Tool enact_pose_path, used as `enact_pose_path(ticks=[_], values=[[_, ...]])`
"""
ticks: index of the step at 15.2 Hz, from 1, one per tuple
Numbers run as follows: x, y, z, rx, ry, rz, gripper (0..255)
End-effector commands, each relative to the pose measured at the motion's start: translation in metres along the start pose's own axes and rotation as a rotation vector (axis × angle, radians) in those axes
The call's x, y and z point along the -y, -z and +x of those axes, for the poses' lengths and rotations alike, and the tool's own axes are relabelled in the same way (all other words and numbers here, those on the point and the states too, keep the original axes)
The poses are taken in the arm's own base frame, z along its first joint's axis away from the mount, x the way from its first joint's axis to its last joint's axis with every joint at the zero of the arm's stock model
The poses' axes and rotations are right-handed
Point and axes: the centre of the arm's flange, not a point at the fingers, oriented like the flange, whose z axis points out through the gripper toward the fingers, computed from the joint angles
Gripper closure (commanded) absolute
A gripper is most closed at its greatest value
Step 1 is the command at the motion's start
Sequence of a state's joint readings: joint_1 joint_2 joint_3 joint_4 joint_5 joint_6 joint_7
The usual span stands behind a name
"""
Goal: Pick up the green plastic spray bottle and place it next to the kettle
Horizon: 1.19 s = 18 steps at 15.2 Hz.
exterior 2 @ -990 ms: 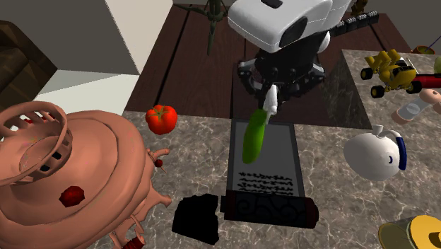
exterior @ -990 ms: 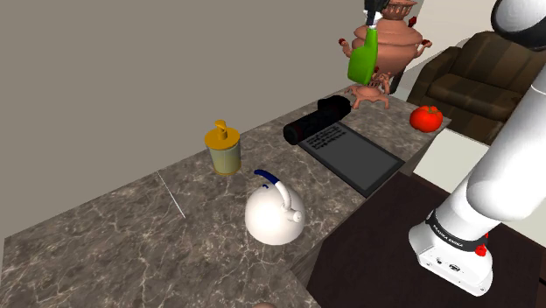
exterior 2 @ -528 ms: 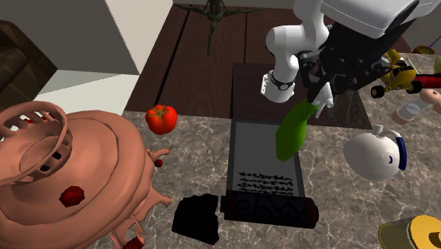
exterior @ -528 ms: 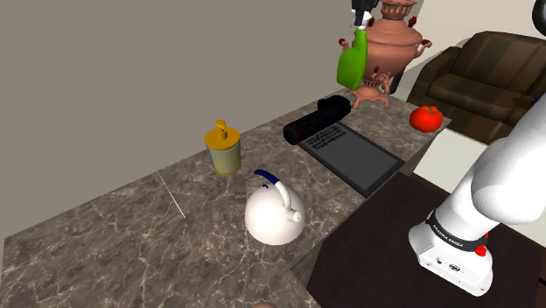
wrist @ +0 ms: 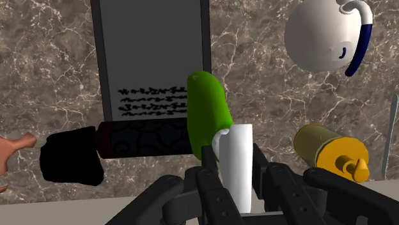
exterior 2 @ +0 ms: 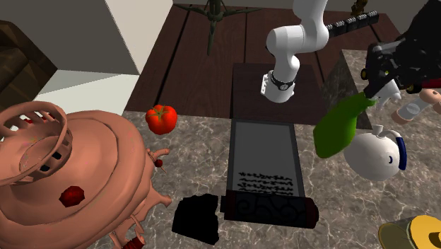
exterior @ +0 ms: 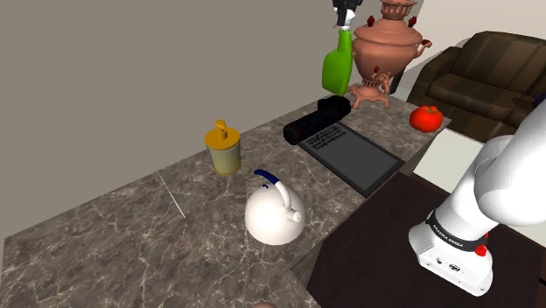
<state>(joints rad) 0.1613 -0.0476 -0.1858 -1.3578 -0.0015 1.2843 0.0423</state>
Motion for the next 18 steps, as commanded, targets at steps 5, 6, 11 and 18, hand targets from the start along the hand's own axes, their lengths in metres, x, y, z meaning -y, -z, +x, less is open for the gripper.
enact_pose_path(ticks=[5,6,11,18], values=[[0.079,0.01,-0.013,0.0,-0.002,0.0,255],[0.092,0.012,-0.014,0.0,-0.002,0.0,255],[0.133,0.007,-0.019,0.0,-0.002,0.0,255],[0.132,-0.03,-0.018,0.0,-0.002,0.0,255]])
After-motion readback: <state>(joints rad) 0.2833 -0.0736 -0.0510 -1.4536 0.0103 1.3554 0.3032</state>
